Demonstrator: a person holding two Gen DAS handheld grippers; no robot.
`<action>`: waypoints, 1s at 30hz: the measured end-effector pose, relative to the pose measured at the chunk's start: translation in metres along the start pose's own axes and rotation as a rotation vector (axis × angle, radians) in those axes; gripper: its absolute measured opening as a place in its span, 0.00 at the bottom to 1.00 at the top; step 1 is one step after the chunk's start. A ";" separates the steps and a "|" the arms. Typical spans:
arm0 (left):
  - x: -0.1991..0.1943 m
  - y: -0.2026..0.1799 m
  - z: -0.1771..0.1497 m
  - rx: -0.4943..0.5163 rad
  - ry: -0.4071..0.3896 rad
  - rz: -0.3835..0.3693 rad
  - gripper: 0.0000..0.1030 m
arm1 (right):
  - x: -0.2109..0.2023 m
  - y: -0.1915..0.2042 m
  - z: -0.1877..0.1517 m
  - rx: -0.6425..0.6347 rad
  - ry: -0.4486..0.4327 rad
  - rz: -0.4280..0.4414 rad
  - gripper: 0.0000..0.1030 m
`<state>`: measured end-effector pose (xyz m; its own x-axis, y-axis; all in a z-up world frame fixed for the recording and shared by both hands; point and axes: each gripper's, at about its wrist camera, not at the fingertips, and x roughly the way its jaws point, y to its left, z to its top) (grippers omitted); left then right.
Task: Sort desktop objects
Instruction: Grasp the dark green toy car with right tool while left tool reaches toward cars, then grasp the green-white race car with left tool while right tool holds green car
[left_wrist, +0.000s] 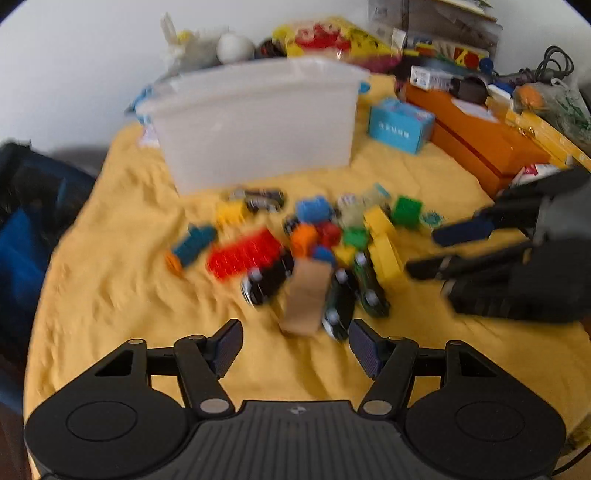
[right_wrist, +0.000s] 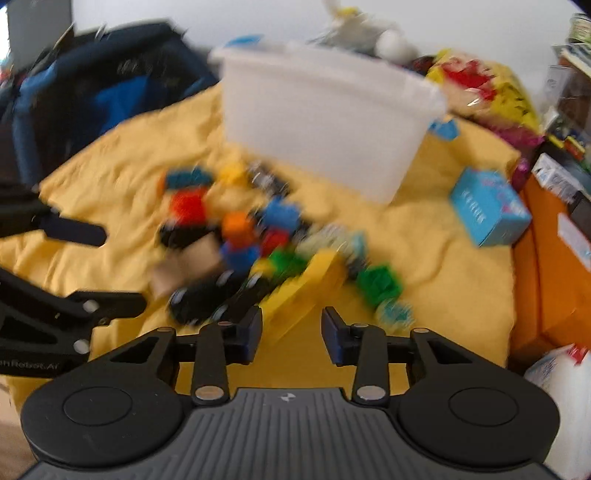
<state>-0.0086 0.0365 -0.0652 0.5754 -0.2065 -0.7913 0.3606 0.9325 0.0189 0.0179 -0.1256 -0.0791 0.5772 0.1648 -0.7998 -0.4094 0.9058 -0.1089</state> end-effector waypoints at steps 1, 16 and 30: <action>-0.001 0.001 -0.004 -0.016 -0.002 0.003 0.65 | 0.001 0.009 -0.003 -0.023 0.000 0.022 0.38; 0.006 0.000 -0.018 -0.083 0.031 -0.110 0.64 | 0.026 0.006 -0.022 0.021 0.033 0.003 0.15; 0.069 -0.021 0.000 -0.116 0.032 -0.136 0.18 | 0.000 -0.013 -0.060 0.037 0.083 -0.023 0.16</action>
<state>0.0233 0.0026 -0.1205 0.5031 -0.3252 -0.8007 0.3453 0.9250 -0.1588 -0.0188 -0.1609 -0.1131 0.5252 0.1120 -0.8436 -0.3692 0.9232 -0.1073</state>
